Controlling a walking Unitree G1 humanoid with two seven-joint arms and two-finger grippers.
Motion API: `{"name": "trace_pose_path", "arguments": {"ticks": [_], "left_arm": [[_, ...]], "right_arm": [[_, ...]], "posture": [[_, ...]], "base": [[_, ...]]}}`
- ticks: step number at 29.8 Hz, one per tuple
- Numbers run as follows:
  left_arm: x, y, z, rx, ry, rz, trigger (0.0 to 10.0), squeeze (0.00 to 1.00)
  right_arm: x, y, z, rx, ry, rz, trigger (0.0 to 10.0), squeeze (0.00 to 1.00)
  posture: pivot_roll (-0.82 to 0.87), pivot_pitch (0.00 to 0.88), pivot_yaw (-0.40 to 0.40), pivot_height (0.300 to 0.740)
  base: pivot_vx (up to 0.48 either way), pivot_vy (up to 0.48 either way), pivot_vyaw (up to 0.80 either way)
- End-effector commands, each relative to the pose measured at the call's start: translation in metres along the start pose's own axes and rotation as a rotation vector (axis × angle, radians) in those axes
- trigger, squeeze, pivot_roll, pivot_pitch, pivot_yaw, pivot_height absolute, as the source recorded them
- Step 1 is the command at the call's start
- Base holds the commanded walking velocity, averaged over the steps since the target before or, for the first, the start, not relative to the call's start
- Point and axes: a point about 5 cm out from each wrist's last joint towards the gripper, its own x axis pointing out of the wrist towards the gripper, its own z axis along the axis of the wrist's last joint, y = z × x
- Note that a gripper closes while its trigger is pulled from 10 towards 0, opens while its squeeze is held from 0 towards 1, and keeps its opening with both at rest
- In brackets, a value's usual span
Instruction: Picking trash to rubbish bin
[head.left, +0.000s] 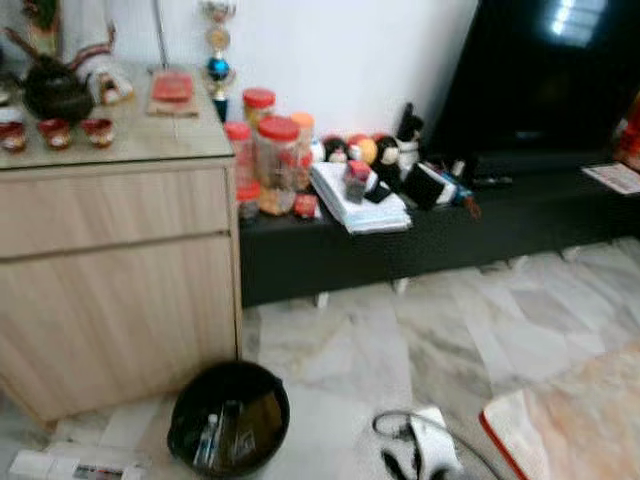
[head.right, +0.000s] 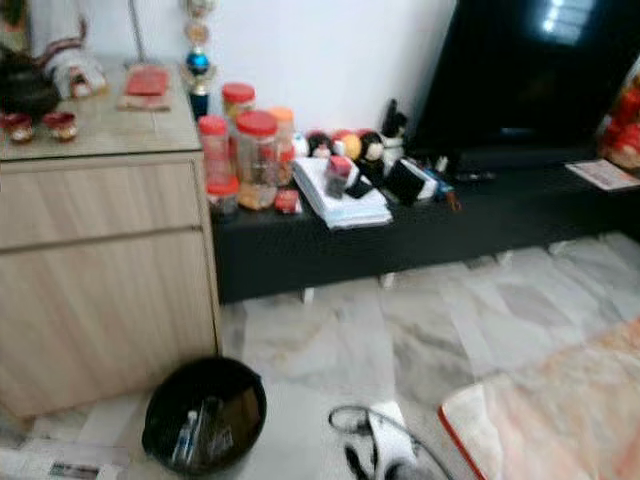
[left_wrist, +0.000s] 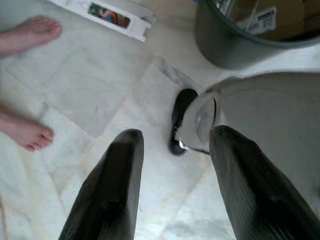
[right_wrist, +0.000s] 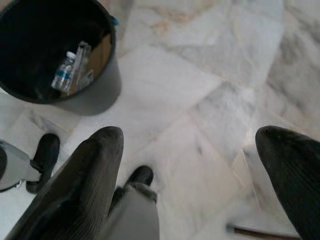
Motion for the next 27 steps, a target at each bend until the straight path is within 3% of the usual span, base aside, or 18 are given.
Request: {"name": "trace_pose_path", "arguments": {"ticks": [1, 27], "left_arm": [[-0.0007, -0.0049, -0.0037, -0.003, 0.017, -0.019, 10.0, 0.00], [0.0044, -0.0139, 0.0060, 0.015, 0.024, -0.054, 10.0, 0.00]], "right_arm": [[-0.0003, -0.0041, 0.0021, -0.005, 0.000, -0.016, 10.0, 0.00], [0.0018, -0.0029, 0.0100, 0.007, -0.019, -0.020, 10.0, 0.00]], "posture": [[0.11, 0.000, -0.137, 0.740], [0.11, 0.000, -0.142, 0.740]], "base": [[0.000, 0.000, 0.00], [-0.021, 0.000, 0.00]]}}
